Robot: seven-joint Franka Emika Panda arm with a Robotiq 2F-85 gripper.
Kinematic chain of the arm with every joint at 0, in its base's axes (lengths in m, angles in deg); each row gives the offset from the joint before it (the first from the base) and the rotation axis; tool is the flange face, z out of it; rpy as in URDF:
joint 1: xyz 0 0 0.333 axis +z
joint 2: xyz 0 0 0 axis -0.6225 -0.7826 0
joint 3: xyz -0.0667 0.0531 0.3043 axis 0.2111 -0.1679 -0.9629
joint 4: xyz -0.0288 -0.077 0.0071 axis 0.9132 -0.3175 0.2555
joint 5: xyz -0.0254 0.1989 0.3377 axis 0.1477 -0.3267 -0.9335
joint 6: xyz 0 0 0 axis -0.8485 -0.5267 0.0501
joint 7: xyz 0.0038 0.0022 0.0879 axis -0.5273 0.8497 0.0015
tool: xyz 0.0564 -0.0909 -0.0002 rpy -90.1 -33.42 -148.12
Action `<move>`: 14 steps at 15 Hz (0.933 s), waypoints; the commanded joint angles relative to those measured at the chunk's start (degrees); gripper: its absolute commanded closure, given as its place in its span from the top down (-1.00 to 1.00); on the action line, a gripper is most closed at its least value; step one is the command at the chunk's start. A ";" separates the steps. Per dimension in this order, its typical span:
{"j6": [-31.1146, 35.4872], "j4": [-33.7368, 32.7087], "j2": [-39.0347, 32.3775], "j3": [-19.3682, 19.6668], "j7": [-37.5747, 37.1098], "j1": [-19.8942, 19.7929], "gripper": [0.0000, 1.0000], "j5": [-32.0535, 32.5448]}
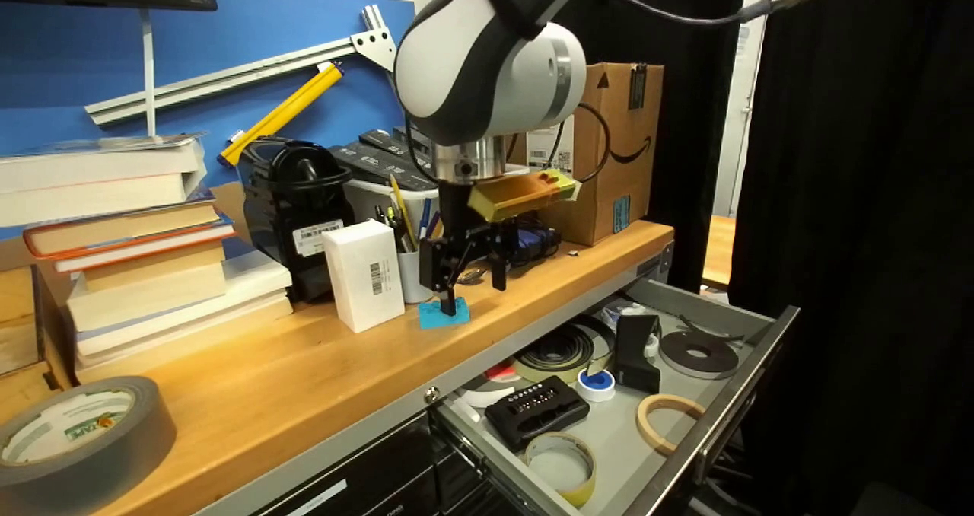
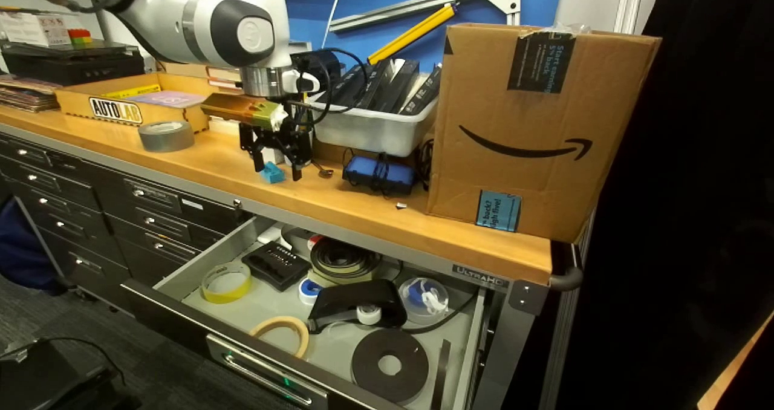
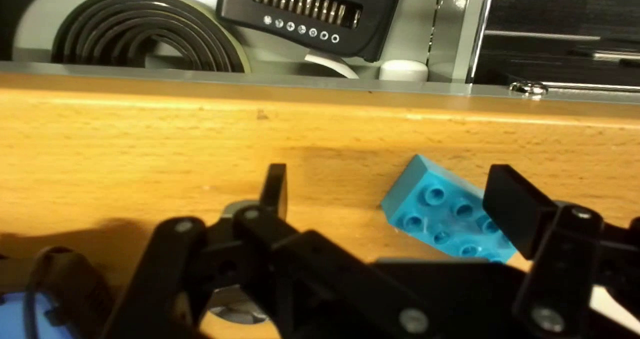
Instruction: Pick up the light blue object from the base top, put it in the open drawer and close it
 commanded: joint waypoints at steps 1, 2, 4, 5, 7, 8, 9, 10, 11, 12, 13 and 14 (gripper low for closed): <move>-4.44 -6.57 -5.22 -0.72 4.19 0.33 1.00 -3.23; -5.55 -7.32 -5.78 -0.99 5.13 0.30 1.00 -3.93; -6.92 -8.37 -6.43 -1.22 5.45 0.48 1.00 -4.06; -7.62 -8.76 -6.58 -1.41 5.89 0.50 1.00 -4.27; -7.94 -8.64 -6.52 -1.88 6.52 0.68 1.00 -4.69; -7.57 -8.23 -6.29 -2.13 6.85 0.82 1.00 -4.76; -7.41 -7.94 -6.09 -2.33 7.17 0.94 1.00 -4.82; -6.81 -7.45 -5.78 -2.55 7.36 1.19 1.00 -4.69; -5.69 -6.84 -5.40 -2.79 7.38 1.51 1.00 -4.41; -4.54 -6.24 -5.02 -2.93 6.82 2.06 1.00 -3.58; -3.62 -5.95 -4.86 -2.97 6.20 2.58 0.64 -2.88; -2.64 -5.69 -4.76 -2.97 5.91 3.05 0.48 -2.40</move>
